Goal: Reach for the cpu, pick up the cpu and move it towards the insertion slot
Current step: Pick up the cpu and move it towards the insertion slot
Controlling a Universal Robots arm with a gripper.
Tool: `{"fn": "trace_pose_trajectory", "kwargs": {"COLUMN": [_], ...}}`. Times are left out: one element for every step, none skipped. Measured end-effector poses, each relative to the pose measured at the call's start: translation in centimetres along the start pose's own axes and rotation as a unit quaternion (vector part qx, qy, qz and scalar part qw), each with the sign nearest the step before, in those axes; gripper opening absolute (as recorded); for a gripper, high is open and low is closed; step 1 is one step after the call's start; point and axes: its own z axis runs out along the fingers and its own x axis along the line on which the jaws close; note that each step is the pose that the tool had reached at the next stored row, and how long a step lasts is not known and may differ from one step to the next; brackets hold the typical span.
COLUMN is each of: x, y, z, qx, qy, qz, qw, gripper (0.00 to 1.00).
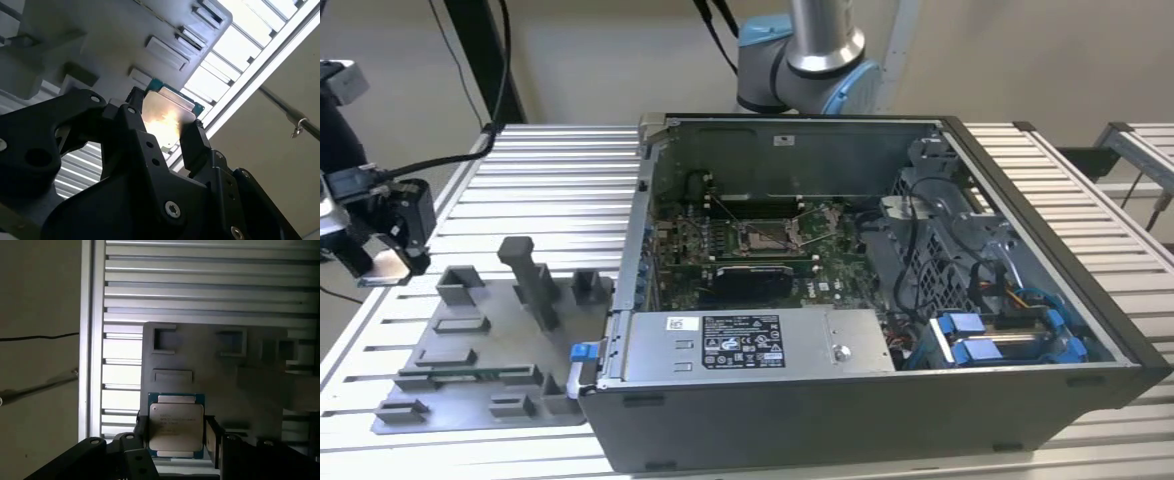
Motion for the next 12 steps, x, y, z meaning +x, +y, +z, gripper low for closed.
{"fn": "trace_pose_trajectory", "kwargs": {"x": [0.0, 0.0, 0.01, 0.01, 0.01, 0.01, 0.01, 0.01, 0.01, 0.01, 0.01, 0.02], "y": [0.01, 0.03, 0.04, 0.06, 0.07, 0.09, 0.1, 0.12, 0.13, 0.14, 0.15, 0.17], "z": [-0.45, -0.89, -1.34, -1.75, -2.24, -2.69, -3.12, -3.57, -3.96, -4.4, -4.86, -5.32], "qx": [0.0, 0.0, 0.0, 0.0, 0.0, 0.0, 0.0, 0.0, 0.0, 0.0, 0.0, 0.0], "qy": [0.0, 0.0, 0.0, 0.0, 0.0, 0.0, 0.0, -0.0001, 0.0, 0.0, 0.0, 0.0], "qz": [0.0, 0.0, 0.0, 0.0, 0.0, 0.0, 0.0, 0.0, 0.0, 0.0, 0.0, 0.0], "qw": [1.0, 1.0, 1.0, 1.0, 1.0, 1.0, 1.0, 1.0, 1.0, 1.0, 1.0, 1.0], "gripper": [0.0, 0.0, 0.0, 0.0, 0.0, 0.0, 0.0, 0.0, 0.0, 0.0, 0.0, 0.0]}}
